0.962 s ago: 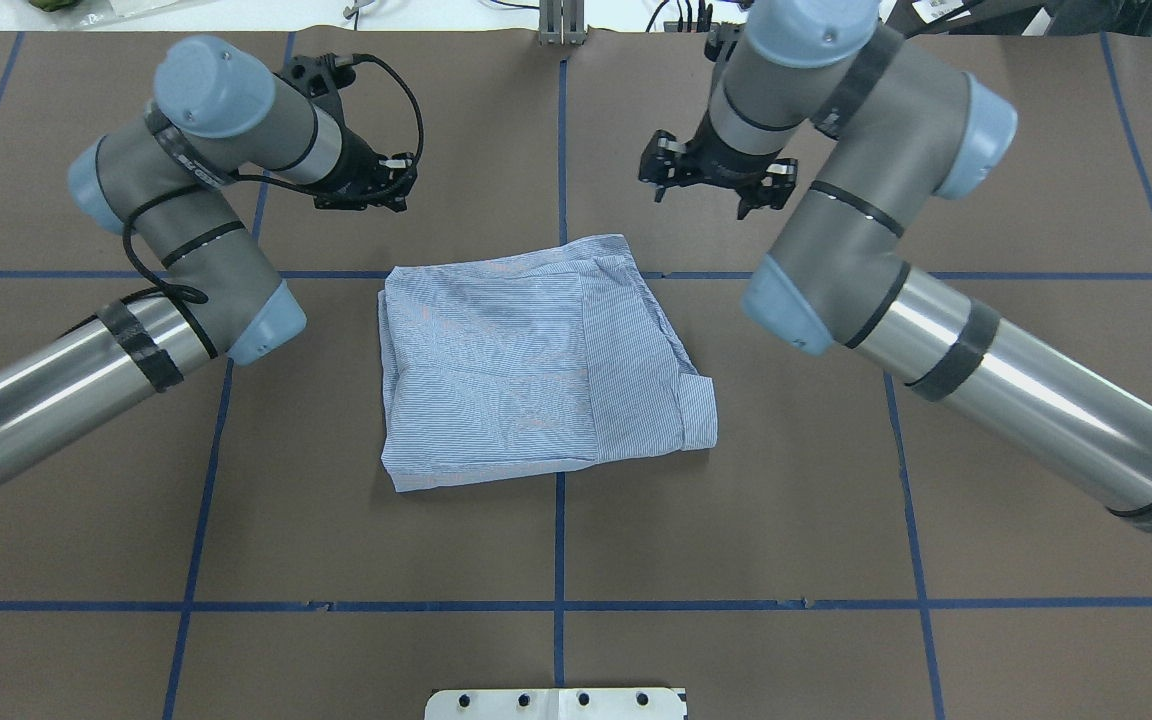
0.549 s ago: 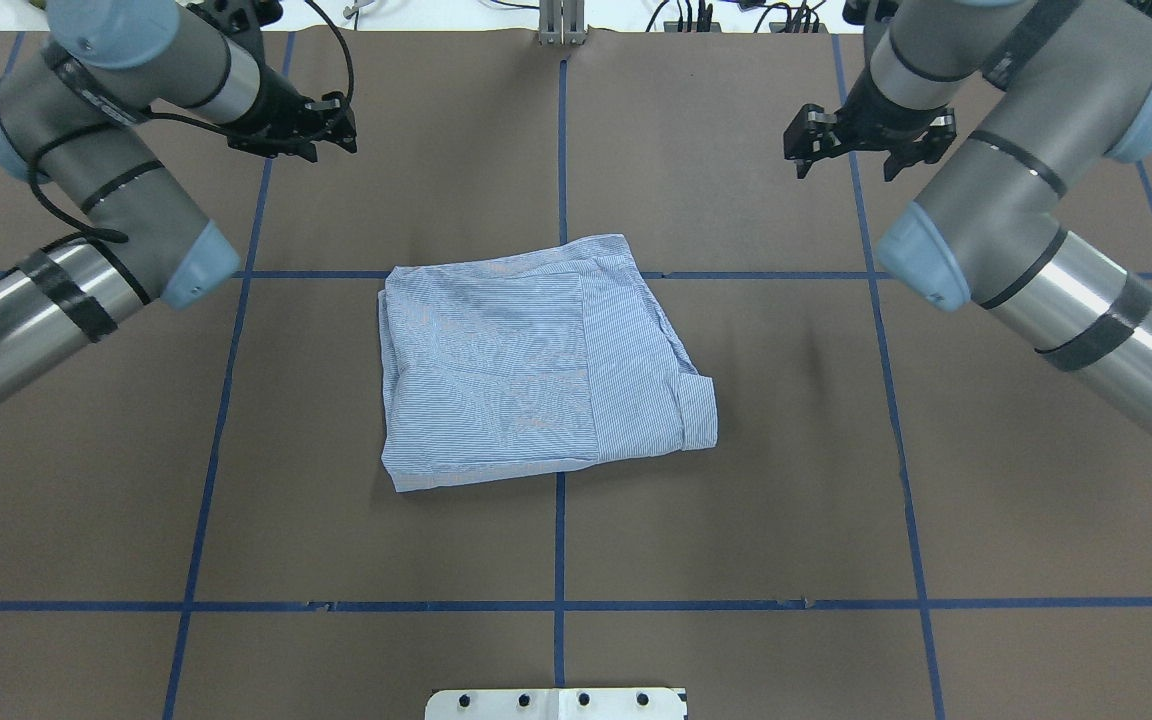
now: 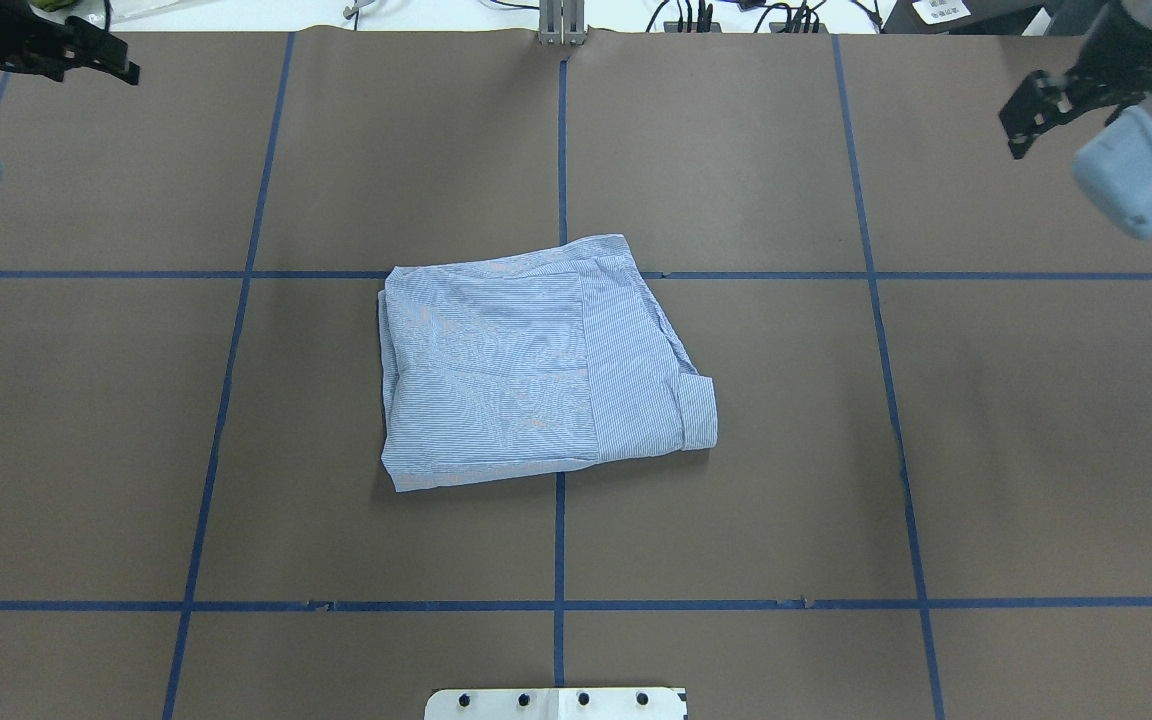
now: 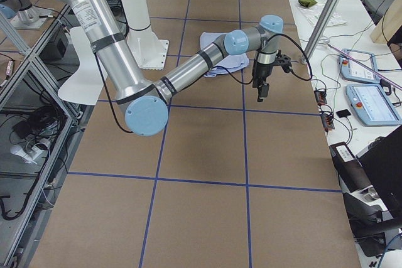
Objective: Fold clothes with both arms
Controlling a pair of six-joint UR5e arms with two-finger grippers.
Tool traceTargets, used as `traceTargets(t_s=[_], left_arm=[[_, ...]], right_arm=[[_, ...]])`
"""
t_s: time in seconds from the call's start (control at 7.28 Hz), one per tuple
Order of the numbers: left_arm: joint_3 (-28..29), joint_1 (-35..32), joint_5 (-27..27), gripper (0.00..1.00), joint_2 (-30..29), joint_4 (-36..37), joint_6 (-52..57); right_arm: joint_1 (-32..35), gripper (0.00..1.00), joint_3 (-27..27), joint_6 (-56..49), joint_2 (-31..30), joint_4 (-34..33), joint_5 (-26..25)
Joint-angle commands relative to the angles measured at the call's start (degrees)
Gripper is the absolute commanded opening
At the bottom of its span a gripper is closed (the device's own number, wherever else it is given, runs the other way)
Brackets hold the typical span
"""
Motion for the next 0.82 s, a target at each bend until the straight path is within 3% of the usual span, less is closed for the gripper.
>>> traceTargets(t_s=[0.0, 0.27, 0.55, 0.69], left_arm=[[-3.0, -5.18, -0.42, 1.0, 7.89, 2.16, 12.08], [-7.05, -6.24, -0.16, 1.0, 12.12, 0.15, 12.17], [-6.37, -6.16, 0.36, 1.0, 18.53, -11.61, 11.74], [-4.54, -5.98, 0.63, 1.0, 19.18, -11.99, 11.74]], right_arm=[[7.44, 1.0, 0.28, -6.7, -7.5, 0.21, 4.59], [6.41, 1.0, -0.51, -7.05, -8.91, 0.57, 3.91], [6.41, 1.0, -1.48, -6.96, -12.77, 3.11, 3.82], [6.41, 1.0, -1.74, -7.05, -14.54, 4.77, 3.82]])
